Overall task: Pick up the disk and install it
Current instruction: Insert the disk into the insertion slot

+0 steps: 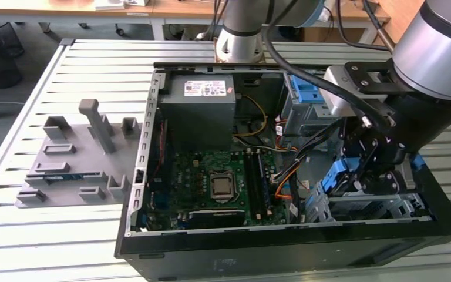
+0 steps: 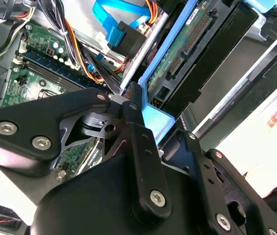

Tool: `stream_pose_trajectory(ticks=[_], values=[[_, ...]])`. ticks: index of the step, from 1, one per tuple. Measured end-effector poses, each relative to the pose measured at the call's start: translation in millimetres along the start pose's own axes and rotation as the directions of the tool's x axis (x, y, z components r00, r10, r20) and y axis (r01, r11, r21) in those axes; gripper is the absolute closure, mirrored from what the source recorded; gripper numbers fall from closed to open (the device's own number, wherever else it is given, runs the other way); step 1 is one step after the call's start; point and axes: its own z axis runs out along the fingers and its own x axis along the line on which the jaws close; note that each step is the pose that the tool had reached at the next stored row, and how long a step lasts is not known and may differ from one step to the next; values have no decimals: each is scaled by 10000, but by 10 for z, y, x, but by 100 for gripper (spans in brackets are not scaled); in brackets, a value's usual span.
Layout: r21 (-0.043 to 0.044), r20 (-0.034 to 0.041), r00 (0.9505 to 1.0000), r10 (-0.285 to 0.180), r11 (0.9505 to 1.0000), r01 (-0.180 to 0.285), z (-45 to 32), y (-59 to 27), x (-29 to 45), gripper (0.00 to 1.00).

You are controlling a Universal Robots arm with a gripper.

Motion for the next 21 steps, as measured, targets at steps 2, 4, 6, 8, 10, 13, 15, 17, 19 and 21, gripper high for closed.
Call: stream_pose_trajectory(ticks=[2, 4, 6, 8, 10, 13, 15, 17, 19, 21], values=[[0, -2, 10000, 1, 10000, -1, 15, 0, 0, 64], [0, -3, 10000, 0, 10000, 0, 17, 0, 0, 64], [0, -3, 10000, 0, 10000, 0, 17, 0, 0, 64], [0, -2, 10000, 0, 10000, 0, 18, 0, 0, 64], [1, -1, 10000, -1, 10000, 1, 19, 0, 0, 64], [0, -2, 10000, 0, 10000, 0, 18, 0, 0, 56], [0, -1, 10000, 0, 10000, 0, 19, 0, 0, 56], [0, -2, 10000, 0, 10000, 0, 18, 0, 0, 56], [0, -2, 10000, 0, 10000, 0, 18, 0, 0, 64], [0, -1, 10000, 0, 10000, 0, 19, 0, 0, 70]])
